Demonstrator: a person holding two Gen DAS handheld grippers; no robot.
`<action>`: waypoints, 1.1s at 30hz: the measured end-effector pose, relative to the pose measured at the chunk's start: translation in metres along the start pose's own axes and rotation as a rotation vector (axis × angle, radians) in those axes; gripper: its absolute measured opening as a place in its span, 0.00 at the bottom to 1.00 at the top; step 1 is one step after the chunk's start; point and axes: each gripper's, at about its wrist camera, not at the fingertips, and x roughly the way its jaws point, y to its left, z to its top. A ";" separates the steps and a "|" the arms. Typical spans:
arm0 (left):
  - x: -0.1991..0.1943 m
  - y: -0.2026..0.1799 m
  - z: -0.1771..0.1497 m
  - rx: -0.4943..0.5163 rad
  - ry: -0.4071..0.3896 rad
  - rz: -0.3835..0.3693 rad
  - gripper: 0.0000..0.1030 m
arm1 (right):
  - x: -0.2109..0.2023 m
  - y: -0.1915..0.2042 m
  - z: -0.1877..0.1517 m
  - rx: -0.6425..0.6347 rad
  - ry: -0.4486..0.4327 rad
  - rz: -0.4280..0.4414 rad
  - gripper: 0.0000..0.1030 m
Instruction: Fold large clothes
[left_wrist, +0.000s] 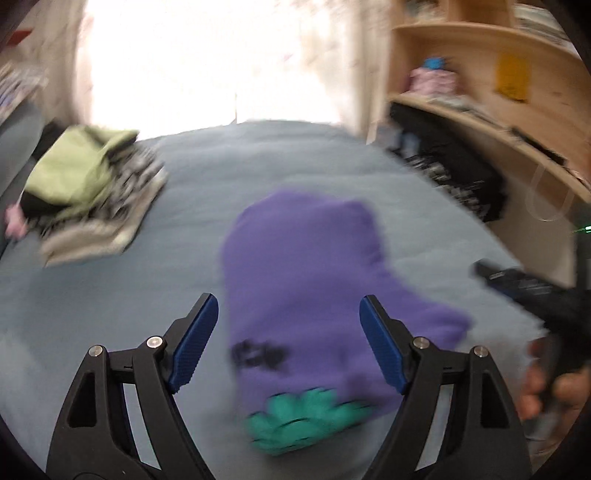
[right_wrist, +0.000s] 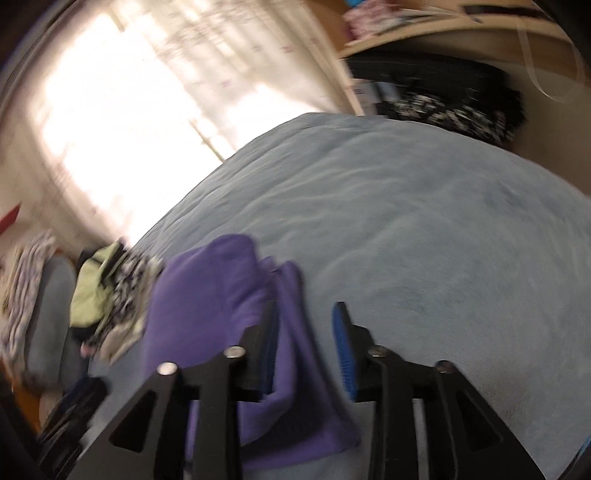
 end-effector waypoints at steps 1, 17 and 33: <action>0.005 0.012 -0.003 -0.037 0.034 0.002 0.74 | 0.001 0.005 0.002 -0.014 0.025 0.030 0.56; 0.084 0.068 -0.024 -0.253 0.251 -0.189 0.74 | 0.093 0.010 0.002 -0.018 0.432 0.235 0.50; 0.101 0.016 -0.013 -0.078 0.228 -0.145 0.72 | 0.034 -0.020 -0.026 -0.138 0.267 0.189 0.13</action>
